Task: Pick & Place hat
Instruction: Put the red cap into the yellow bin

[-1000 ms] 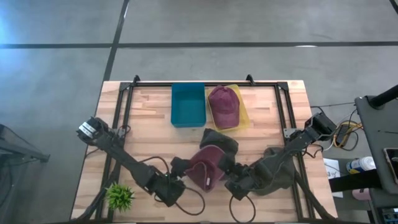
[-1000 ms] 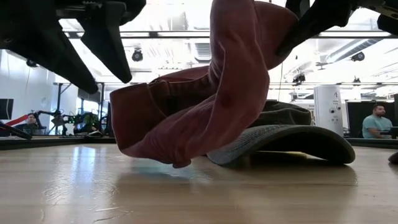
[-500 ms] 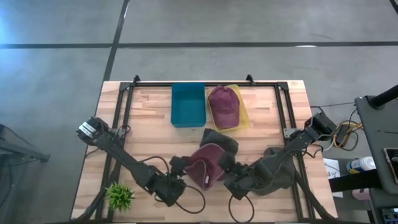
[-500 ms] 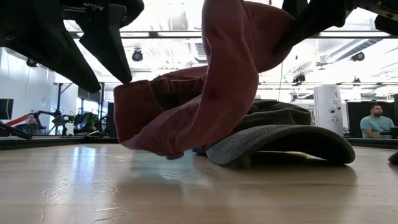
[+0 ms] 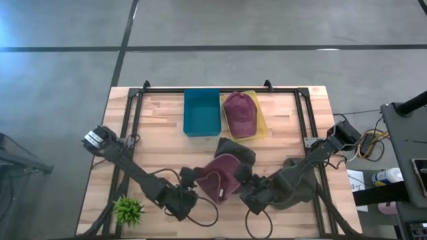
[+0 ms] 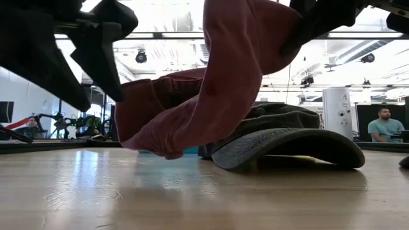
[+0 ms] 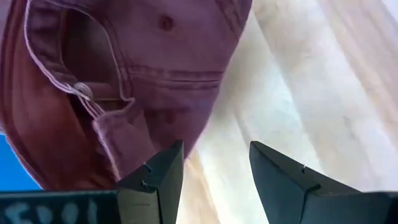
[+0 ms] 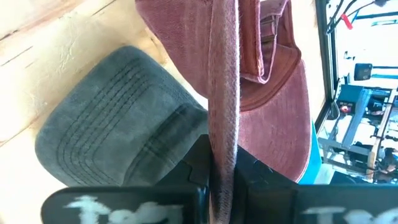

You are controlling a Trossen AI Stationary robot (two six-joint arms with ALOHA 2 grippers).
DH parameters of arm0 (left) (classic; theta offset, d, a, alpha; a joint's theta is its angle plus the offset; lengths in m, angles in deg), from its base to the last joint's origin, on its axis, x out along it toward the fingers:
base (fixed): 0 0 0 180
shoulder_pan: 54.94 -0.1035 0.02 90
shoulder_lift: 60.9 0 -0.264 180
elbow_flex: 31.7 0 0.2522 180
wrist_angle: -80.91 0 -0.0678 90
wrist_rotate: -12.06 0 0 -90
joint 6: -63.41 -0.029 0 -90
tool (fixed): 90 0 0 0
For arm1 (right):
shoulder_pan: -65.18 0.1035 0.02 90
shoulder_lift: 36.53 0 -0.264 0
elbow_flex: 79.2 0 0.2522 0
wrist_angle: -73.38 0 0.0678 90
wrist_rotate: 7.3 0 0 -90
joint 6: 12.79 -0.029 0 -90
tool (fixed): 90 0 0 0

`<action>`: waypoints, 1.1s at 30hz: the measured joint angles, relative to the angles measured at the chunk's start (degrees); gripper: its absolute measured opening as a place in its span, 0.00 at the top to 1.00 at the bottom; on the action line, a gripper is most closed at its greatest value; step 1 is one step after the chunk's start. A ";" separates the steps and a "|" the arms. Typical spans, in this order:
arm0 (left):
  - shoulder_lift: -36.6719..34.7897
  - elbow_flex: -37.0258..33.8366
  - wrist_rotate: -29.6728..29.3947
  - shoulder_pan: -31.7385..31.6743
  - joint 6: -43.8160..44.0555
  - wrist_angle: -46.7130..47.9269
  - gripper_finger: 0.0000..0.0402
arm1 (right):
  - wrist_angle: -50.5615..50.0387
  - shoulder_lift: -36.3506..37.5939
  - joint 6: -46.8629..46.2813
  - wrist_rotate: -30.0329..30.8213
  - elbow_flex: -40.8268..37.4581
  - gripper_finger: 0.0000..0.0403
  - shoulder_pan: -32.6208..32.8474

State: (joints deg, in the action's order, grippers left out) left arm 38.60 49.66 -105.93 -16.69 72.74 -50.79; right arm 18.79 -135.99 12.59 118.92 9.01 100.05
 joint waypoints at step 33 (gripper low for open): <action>-0.17 0.23 -23.34 9.21 11.45 12.14 0.56 | 8.99 0.00 -21.40 4.38 0.17 0.97 -4.62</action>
State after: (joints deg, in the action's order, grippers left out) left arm 38.43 49.89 -129.27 -7.48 84.19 -38.66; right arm 27.77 -135.99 -8.81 123.29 9.19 95.44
